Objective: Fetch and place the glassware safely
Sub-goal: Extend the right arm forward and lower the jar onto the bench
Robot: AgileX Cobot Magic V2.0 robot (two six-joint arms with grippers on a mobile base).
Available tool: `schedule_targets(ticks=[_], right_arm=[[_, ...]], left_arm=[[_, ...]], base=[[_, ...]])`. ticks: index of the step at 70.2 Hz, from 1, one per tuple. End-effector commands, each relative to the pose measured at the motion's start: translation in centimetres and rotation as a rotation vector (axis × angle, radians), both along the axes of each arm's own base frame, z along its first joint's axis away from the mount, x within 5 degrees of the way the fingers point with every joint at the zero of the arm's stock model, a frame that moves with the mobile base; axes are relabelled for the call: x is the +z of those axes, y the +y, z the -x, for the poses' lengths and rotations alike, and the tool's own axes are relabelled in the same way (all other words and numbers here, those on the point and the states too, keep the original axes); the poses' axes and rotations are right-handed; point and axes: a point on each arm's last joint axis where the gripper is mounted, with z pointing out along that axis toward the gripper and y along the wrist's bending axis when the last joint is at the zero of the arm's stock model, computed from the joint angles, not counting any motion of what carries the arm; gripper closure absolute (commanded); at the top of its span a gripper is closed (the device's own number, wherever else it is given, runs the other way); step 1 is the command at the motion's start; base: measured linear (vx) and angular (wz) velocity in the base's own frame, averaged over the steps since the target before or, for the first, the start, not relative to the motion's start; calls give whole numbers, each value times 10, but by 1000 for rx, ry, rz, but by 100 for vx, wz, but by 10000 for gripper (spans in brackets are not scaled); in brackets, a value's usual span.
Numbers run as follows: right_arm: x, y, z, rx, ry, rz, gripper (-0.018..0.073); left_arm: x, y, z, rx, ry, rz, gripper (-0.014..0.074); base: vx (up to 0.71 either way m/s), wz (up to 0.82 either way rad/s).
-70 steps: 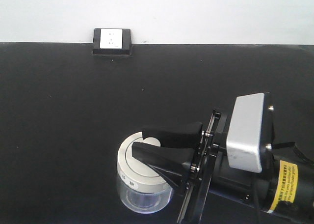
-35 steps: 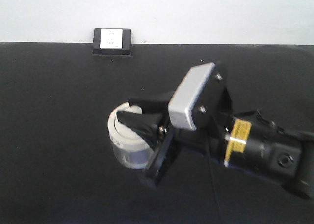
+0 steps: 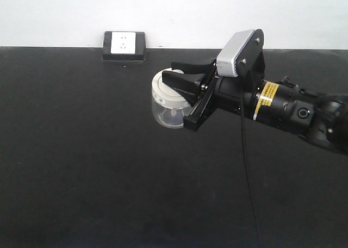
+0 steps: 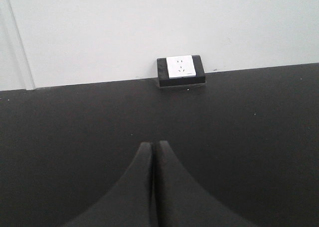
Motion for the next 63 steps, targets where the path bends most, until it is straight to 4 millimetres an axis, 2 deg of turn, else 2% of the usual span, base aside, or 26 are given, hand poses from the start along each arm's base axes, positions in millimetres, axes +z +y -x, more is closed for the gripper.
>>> schedule_targets(ticks=[1,15,26,44,63], right_arm=[[18,-7,-14,66,-86,-107,559],[-14,-15,-55,84,-56,-39,559],[-47,-12,-73,97,-45,-10,559],[-86,-9,-86,118,-37,-38,559],[-113,-8,-91,115,-23,-34,559]], left_arm=[[15,-1,-1,-13,-90,20,603],[15,-1,-1,-13,-90,20,603],[15,-1,-1,-13,-90,20,603],[15,-1,-1,-13,-90,20,603],[15,-1,-1,-13,-90,20,603]], base=[[0,0],[0,0],[0,0],[0,0],[0,0]])
